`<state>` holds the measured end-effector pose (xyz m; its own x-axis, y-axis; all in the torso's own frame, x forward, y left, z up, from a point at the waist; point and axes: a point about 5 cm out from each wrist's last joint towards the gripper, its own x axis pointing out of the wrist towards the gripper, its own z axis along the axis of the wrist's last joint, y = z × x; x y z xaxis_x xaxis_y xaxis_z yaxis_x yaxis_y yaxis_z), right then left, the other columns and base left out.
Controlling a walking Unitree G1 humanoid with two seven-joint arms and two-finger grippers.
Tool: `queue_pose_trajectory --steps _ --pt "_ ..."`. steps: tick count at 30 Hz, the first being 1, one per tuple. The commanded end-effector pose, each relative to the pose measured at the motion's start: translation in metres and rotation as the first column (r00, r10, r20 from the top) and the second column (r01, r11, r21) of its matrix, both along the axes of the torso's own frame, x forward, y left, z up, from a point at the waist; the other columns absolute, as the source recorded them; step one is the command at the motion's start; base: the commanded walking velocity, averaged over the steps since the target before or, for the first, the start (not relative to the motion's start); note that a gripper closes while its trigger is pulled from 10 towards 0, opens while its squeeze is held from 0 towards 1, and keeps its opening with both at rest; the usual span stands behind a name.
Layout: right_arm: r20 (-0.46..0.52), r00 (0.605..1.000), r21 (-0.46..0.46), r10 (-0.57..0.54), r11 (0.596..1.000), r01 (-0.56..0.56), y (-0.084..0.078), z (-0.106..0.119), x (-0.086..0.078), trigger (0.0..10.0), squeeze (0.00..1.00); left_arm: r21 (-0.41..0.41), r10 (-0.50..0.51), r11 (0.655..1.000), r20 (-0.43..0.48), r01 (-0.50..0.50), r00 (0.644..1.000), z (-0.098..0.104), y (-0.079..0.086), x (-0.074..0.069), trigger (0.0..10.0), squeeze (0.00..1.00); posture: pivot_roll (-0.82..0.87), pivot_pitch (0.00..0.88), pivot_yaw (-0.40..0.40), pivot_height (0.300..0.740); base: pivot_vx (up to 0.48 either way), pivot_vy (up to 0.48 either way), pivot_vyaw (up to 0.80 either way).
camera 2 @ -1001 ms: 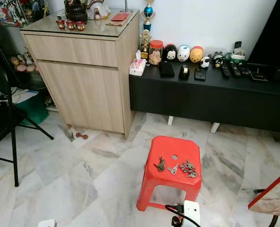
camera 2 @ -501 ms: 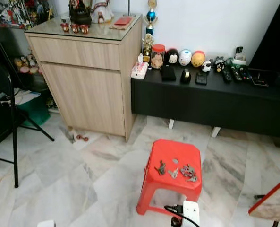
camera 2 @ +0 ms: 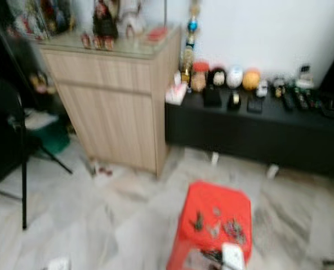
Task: Hang keys on a hook
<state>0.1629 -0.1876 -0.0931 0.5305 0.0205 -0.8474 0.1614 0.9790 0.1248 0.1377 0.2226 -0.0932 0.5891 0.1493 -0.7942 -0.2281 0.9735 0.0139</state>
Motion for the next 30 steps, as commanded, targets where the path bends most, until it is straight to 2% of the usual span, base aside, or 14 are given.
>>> queue_pose_trajectory --steps 1,11,14,24,28,30 --pt "0.035 0.999 0.028 0.004 1.000 -0.005 0.012 0.003 0.010 10.0 0.00 0.021 0.006 1.000 -0.021 -0.005 1.000 0.000 0.009 -0.004 10.0 0.00 0.20 0.000 -0.054 0.740 0.311 0.000 0.00" --pt "0.046 0.999 0.007 -0.018 1.000 0.018 0.012 0.004 0.012 10.0 0.00 0.027 -0.002 1.000 -0.022 0.002 1.000 0.001 0.010 -0.004 10.0 0.00 0.20 0.000 -0.047 0.740 0.303 0.000 0.00" --pt "0.103 0.991 0.022 -0.080 0.997 0.079 0.012 0.006 0.014 10.0 0.00 0.029 -0.016 0.999 -0.017 0.017 1.000 0.001 0.011 -0.003 10.0 0.00 0.19 0.000 -0.035 0.740 0.000 0.000 0.00" --pt "0.166 0.986 0.073 -0.032 0.997 0.020 0.016 0.010 0.020 10.0 0.00 0.030 -0.031 0.999 -0.022 0.031 0.999 0.002 0.012 -0.002 10.0 0.00 0.18 0.001 -0.028 0.740 0.000 0.000 0.00" --pt "0.249 0.968 -0.001 0.010 1.000 -0.010 0.013 0.017 0.027 10.0 0.00 0.033 -0.036 0.999 -0.021 0.037 0.999 0.002 0.012 -0.001 10.0 0.00 0.17 0.009 -0.018 0.740 0.000 0.000 0.00" --pt "0.398 0.917 -0.019 0.027 1.000 -0.021 0.009 0.040 0.061 10.0 0.00 0.036 -0.041 0.998 -0.022 0.042 0.999 0.002 0.012 0.000 10.0 0.00 0.16 0.010 -0.014 0.740 0.000 0.000 0.00"
